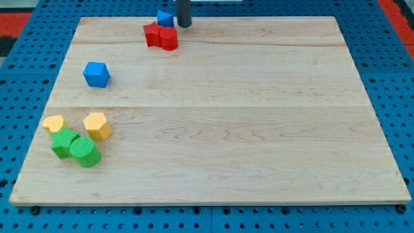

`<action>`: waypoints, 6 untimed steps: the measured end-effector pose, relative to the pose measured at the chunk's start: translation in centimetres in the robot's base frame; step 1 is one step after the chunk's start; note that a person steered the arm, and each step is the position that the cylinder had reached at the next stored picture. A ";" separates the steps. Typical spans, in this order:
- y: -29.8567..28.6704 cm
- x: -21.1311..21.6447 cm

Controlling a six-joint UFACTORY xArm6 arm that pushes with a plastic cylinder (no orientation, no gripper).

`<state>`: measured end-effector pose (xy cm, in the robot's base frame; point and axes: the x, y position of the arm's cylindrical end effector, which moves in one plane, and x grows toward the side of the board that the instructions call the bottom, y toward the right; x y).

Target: Place the blue triangle left side of red star

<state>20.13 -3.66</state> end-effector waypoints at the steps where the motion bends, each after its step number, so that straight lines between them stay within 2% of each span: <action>1: -0.7 -0.9; 2: -2.2 -0.8; 4: -12.1 -0.9; 5: -12.9 0.7; 6: -10.2 1.0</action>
